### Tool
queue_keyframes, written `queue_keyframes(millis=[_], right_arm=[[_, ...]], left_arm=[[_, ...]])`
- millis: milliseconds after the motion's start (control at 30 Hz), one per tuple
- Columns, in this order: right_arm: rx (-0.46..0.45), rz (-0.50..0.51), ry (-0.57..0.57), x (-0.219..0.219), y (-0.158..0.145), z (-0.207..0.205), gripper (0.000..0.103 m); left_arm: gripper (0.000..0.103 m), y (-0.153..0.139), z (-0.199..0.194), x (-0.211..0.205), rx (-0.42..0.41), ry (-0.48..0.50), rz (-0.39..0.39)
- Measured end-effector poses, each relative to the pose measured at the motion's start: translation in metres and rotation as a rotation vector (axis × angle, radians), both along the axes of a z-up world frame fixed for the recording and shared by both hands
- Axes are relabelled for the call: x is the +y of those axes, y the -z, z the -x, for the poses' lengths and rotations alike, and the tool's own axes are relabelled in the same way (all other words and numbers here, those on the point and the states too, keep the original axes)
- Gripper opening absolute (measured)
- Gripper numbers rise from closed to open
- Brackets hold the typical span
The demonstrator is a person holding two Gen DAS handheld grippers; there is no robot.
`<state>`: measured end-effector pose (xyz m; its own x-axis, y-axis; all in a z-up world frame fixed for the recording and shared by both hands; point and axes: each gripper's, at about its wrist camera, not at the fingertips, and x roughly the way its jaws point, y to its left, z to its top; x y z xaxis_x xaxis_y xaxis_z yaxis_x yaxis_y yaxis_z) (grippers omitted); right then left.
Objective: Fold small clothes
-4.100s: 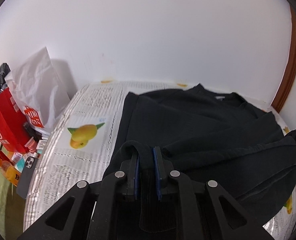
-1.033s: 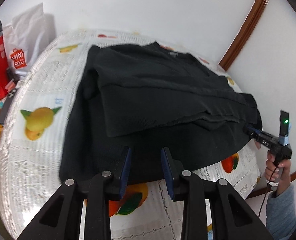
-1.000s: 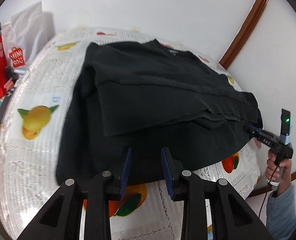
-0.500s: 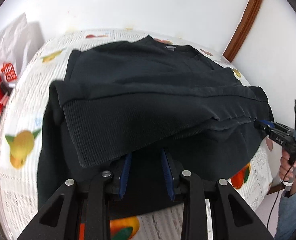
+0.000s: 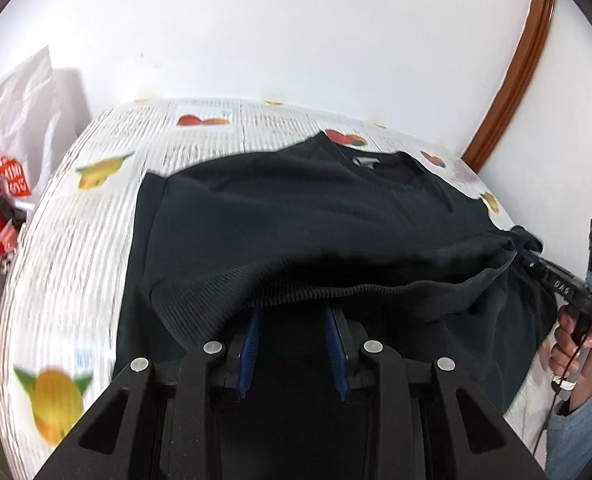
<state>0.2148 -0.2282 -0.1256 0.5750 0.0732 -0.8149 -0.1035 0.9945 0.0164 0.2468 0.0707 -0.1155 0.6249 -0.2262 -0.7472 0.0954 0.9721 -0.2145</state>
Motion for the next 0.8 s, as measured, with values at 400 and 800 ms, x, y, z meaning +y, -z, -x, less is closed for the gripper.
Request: queue_keyframes(millis=[400,800], right_arm=[[-0.08,0.109,0.025,-0.02,-0.018,-0.043,0.051],[0.074,0.091,-0.005,-0.045,0.028,-0.098,0.051]], left_arm=[[0.041,-0.013,-0.029,0.026,-0.05,-0.046,-0.042],[0.05,0.012,-0.048,0.054,0.018,0.002,-0.099]])
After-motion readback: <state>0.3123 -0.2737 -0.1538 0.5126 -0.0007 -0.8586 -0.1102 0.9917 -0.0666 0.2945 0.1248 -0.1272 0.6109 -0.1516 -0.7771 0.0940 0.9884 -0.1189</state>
